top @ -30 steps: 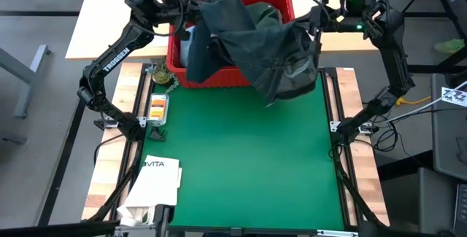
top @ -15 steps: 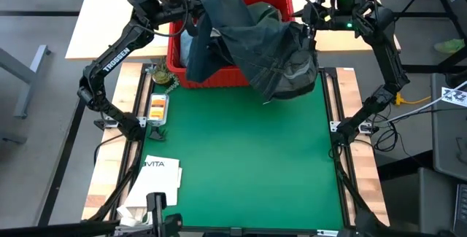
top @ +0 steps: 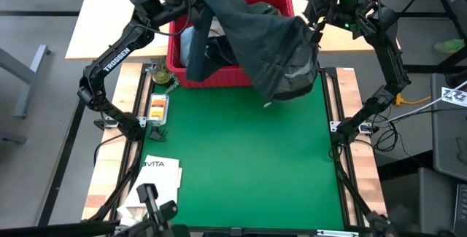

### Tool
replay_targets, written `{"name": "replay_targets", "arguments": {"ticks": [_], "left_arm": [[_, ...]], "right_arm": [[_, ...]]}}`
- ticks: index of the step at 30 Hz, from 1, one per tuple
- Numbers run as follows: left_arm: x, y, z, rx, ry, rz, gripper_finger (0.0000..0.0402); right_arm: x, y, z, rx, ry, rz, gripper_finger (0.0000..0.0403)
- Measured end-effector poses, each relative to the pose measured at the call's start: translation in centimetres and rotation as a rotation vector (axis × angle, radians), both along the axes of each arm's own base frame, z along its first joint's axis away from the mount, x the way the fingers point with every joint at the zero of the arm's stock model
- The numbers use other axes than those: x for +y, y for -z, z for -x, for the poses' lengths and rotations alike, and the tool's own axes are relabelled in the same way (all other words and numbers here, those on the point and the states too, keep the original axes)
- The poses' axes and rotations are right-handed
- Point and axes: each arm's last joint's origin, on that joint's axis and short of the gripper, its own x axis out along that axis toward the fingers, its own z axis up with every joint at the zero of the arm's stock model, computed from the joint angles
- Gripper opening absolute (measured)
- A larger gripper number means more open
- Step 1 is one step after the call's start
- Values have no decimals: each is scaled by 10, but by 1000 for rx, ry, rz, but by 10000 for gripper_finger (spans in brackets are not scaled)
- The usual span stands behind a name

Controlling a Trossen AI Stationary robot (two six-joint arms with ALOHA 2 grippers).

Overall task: Fold Laundry from Bin
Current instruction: Fold the dark blue pants

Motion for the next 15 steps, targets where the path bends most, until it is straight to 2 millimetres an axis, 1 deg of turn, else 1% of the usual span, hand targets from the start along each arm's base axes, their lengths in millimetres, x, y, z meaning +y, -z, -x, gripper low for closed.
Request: {"name": "replay_targets", "arguments": {"ticks": [5,8,11,15], "left_arm": [[3,3,1,22,-126,12,5],[5,6,1,49,-161,27,5],[5,7,1,55,-159,31,5],[4,7,0,55,-156,30,5]], "right_arm": [[-7,1,0,49,145,54,182],[-7,2,0,56,156,53,182],[-2,-1,2,2,102,25,182],[13,-2,7,-110,-85,-111,182]]}}
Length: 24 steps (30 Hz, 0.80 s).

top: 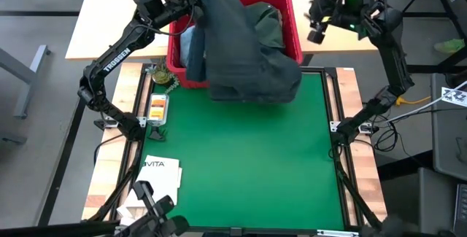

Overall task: Fold Laundry from Bin
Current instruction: Fold the dark blue pants

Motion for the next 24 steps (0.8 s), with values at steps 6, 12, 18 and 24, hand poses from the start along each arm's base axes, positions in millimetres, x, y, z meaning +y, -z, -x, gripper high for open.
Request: {"name": "replay_targets", "arguments": {"ticks": [6,12,18,24], "left_arm": [[0,0,0,0,0,-1,5],[0,0,0,-1,0,-2,5],[-1,0,0,0,13,-3,5],[-1,0,0,0,14,-4,5]], "right_arm": [[25,10,2,-106,-348,-361,182],[50,31,-26,24,-476,-482,182],[76,66,-65,241,-482,-455,182],[101,116,-94,489,-388,-402,182]]}}
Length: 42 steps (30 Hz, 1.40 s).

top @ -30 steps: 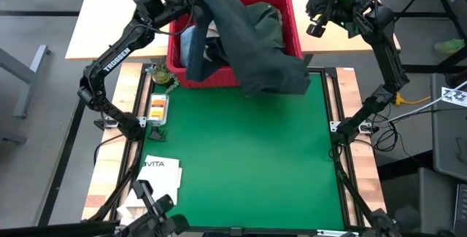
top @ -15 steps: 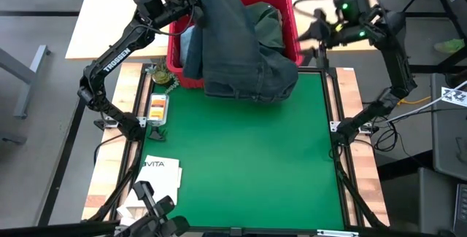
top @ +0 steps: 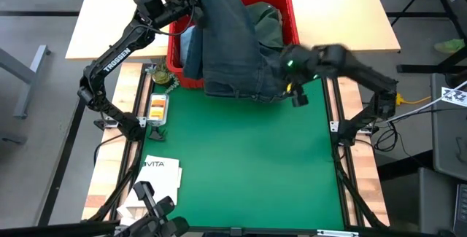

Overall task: Fold Laundry from Bin
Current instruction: Fold the dark blue pants

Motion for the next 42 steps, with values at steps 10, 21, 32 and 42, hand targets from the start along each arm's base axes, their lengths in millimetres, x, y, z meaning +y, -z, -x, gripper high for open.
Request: {"name": "replay_targets", "arguments": {"ticks": [10,21,32,42], "left_arm": [[0,0,0,0,1,0,5],[0,2,0,14,1,17,5],[0,2,-1,14,5,17,5],[0,2,-1,15,6,18,5]], "right_arm": [[39,76,-62,-177,-160,120,182],[54,126,-105,-480,-364,424,182],[54,174,-118,-317,-33,382,182],[51,181,-109,-330,318,328,182]]}}
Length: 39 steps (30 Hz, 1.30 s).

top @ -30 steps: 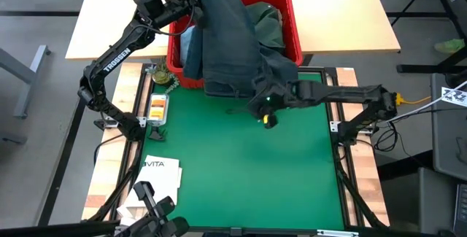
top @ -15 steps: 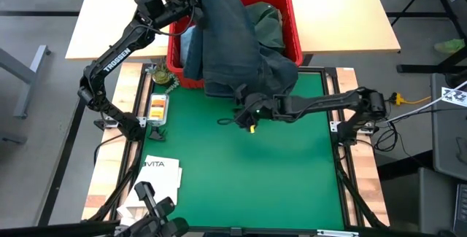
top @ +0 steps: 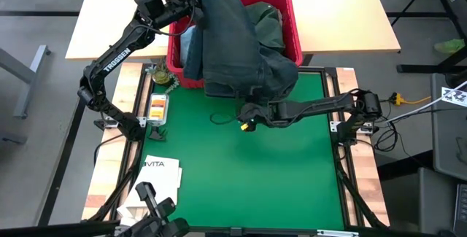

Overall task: Fold Laundry from Bin
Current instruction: Fold the dark blue pants

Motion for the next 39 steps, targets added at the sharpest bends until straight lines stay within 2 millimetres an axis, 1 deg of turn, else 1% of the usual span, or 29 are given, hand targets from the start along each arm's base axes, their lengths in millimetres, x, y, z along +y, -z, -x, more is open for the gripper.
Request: {"name": "replay_targets", "arguments": {"ticks": [5,11,14,16,20,22,27,30,33,39], "left_arm": [[0,0,0,0,1,1,5],[0,0,0,1,2,2,5],[0,0,0,1,1,2,5],[0,0,0,1,2,2,5],[0,0,0,2,1,2,5],[0,0,0,1,1,2,5],[0,0,0,3,1,4,5],[0,0,0,3,1,4,5],[0,0,0,3,1,4,5],[0,0,0,4,1,4,5]], "right_arm": [[-8,6,-3,-21,60,-12,182],[-3,15,-7,3,27,-33,182],[-1,19,-13,14,14,44,182],[2,26,-17,47,-20,84,182],[8,34,-34,8,-114,143,182],[13,36,-42,-20,-174,186,182],[17,36,-58,-54,-291,355,182],[12,40,-65,-54,-320,447,182],[6,49,-71,-22,-340,517,182],[-13,79,-76,174,-399,637,182]]}}
